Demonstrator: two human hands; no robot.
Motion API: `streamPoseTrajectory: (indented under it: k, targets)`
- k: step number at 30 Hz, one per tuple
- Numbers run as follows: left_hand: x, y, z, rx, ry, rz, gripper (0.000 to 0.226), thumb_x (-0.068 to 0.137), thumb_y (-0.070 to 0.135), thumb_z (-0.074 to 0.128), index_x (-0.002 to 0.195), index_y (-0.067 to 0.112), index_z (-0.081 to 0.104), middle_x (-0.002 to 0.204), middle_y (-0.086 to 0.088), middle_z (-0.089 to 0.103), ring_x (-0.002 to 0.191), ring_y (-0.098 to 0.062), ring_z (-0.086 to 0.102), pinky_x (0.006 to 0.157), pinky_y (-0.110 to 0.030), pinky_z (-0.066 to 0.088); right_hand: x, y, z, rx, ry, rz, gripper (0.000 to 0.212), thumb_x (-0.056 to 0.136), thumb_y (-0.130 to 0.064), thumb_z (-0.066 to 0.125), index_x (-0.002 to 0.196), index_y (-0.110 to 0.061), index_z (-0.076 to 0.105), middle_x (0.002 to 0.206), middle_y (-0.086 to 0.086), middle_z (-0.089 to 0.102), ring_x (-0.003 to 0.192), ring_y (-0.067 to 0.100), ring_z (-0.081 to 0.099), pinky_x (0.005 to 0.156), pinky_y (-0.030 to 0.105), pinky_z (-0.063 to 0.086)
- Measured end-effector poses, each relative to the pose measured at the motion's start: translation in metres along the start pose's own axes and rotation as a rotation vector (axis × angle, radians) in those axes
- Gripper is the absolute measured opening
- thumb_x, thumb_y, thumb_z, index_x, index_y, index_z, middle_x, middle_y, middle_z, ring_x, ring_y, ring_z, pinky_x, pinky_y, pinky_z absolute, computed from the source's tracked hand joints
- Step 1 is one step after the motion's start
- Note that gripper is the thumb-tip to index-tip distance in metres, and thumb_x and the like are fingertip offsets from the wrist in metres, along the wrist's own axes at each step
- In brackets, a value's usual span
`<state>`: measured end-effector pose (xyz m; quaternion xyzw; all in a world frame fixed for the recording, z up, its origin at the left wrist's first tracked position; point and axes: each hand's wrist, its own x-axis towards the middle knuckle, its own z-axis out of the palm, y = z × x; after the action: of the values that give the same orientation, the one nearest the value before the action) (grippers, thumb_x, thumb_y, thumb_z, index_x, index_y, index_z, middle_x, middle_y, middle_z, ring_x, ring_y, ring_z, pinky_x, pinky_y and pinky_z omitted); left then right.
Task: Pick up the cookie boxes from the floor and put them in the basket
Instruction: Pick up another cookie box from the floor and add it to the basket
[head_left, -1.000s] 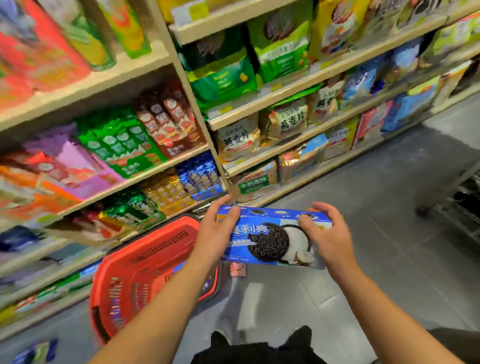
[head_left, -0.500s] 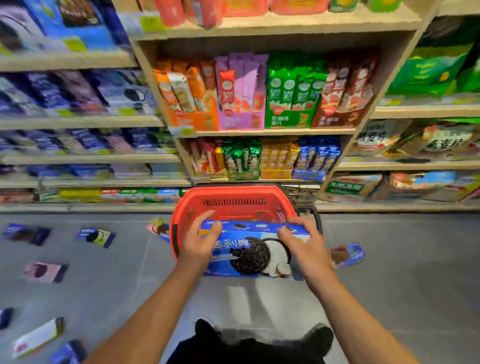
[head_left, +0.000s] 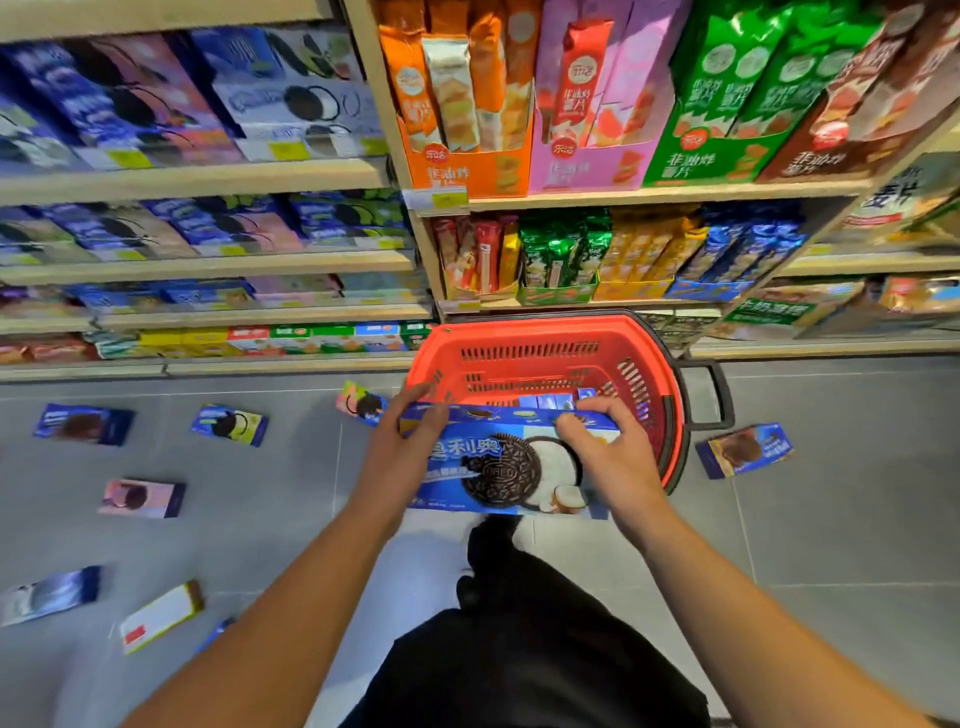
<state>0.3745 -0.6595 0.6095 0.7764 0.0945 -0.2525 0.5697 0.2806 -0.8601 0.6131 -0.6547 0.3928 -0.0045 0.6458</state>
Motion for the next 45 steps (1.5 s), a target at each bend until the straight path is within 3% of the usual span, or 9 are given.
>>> streamPoseTrajectory:
  k: [4, 10, 16, 20, 23, 27, 33, 39, 45]
  targets:
    - [0.040, 0.006, -0.014, 0.039, -0.032, -0.036, 0.035, 0.089, 0.042, 0.062, 0.123, 0.039, 0.055, 0.108, 0.002, 0.066, 0.092, -0.014, 0.068, 0.079, -0.035, 0.056, 0.032, 0.002, 0.022, -0.018, -0.097, 0.083, 0.026, 0.084, -0.035, 0.070, 0.105, -0.025, 0.058, 0.063, 0.018, 0.054, 0.041, 0.024, 0.040, 0.036, 0.025, 0.031]
    - [0.091, 0.016, -0.022, 0.141, -0.055, -0.071, 0.035, 0.086, 0.048, 0.062, 0.120, 0.042, 0.055, 0.116, 0.001, 0.063, 0.099, -0.014, 0.065, 0.088, -0.036, 0.053, 0.075, -0.002, 0.048, -0.003, -0.031, 0.111, 0.028, 0.072, -0.044, 0.074, 0.093, -0.030, 0.062, 0.101, -0.002, 0.070, 0.091, 0.017, 0.066, 0.081, 0.034, 0.050]
    - [0.145, 0.015, -0.003, 0.249, -0.180, -0.181, 0.048, 0.072, 0.057, 0.069, 0.116, 0.043, 0.055, 0.112, -0.001, 0.067, 0.098, -0.020, 0.067, 0.091, -0.046, 0.053, 0.112, 0.020, 0.050, 0.021, 0.064, 0.243, 0.027, 0.074, -0.045, 0.074, 0.092, -0.028, 0.063, 0.097, -0.006, 0.071, 0.088, 0.015, 0.068, 0.081, 0.032, 0.051]
    - [0.185, 0.008, 0.012, 0.372, -0.286, -0.170, 0.039, 0.084, 0.037, 0.069, 0.120, 0.032, 0.055, 0.110, -0.004, 0.068, 0.095, -0.017, 0.067, 0.091, -0.040, 0.053, 0.129, 0.042, 0.055, 0.018, 0.162, 0.308, 0.032, 0.072, -0.048, 0.073, 0.092, -0.025, 0.065, 0.093, -0.005, 0.072, 0.086, 0.014, 0.067, 0.081, 0.031, 0.052]
    - [0.233, 0.001, 0.031, 0.500, -0.450, -0.176, 0.058, 0.076, 0.050, 0.070, 0.127, 0.028, 0.054, 0.103, 0.003, 0.070, 0.095, -0.014, 0.067, 0.093, -0.033, 0.051, 0.144, 0.065, 0.066, 0.021, 0.268, 0.378, 0.043, 0.065, -0.060, 0.070, 0.091, -0.026, 0.064, 0.084, -0.007, 0.071, 0.081, 0.014, 0.066, 0.085, 0.035, 0.052]
    - [0.288, -0.015, 0.052, 0.780, -0.711, -0.106, 0.057, 0.074, 0.051, 0.063, 0.127, 0.039, 0.047, 0.079, 0.015, 0.059, 0.082, -0.014, 0.066, 0.070, -0.021, 0.045, 0.156, 0.097, 0.090, 0.039, 0.374, 0.479, 0.053, 0.065, -0.060, 0.070, 0.102, -0.023, 0.062, 0.091, -0.006, 0.071, 0.090, 0.018, 0.068, 0.080, 0.030, 0.050]
    - [0.381, -0.084, 0.083, 1.090, -0.875, 0.063, 0.088, 0.059, 0.085, 0.051, 0.134, 0.037, 0.044, 0.120, -0.005, 0.065, 0.109, -0.030, 0.062, 0.097, -0.045, 0.048, 0.188, 0.161, 0.137, 0.029, 0.541, 0.610, 0.038, 0.084, -0.053, 0.066, 0.106, -0.022, 0.059, 0.097, -0.002, 0.065, 0.100, 0.023, 0.063, 0.077, 0.027, 0.039]
    - [0.422, -0.135, 0.120, 1.354, -0.942, 0.279, 0.063, 0.085, 0.051, 0.060, 0.138, 0.020, 0.045, 0.125, -0.014, 0.062, 0.116, -0.028, 0.057, 0.094, -0.031, 0.040, 0.231, 0.239, 0.176, 0.026, 0.580, 0.745, 0.051, 0.090, -0.055, 0.055, 0.119, -0.013, 0.056, 0.113, 0.018, 0.067, 0.111, 0.037, 0.060, 0.085, 0.037, 0.044]
    - [0.471, -0.213, 0.161, 1.436, -1.012, 0.335, 0.056, 0.088, 0.046, 0.058, 0.139, 0.027, 0.045, 0.131, -0.012, 0.059, 0.122, -0.030, 0.054, 0.097, -0.031, 0.041, 0.285, 0.318, 0.193, 0.105, 0.694, 0.785, 0.046, 0.089, -0.046, 0.062, 0.120, -0.014, 0.054, 0.097, 0.009, 0.067, 0.104, 0.031, 0.062, 0.078, 0.032, 0.040]
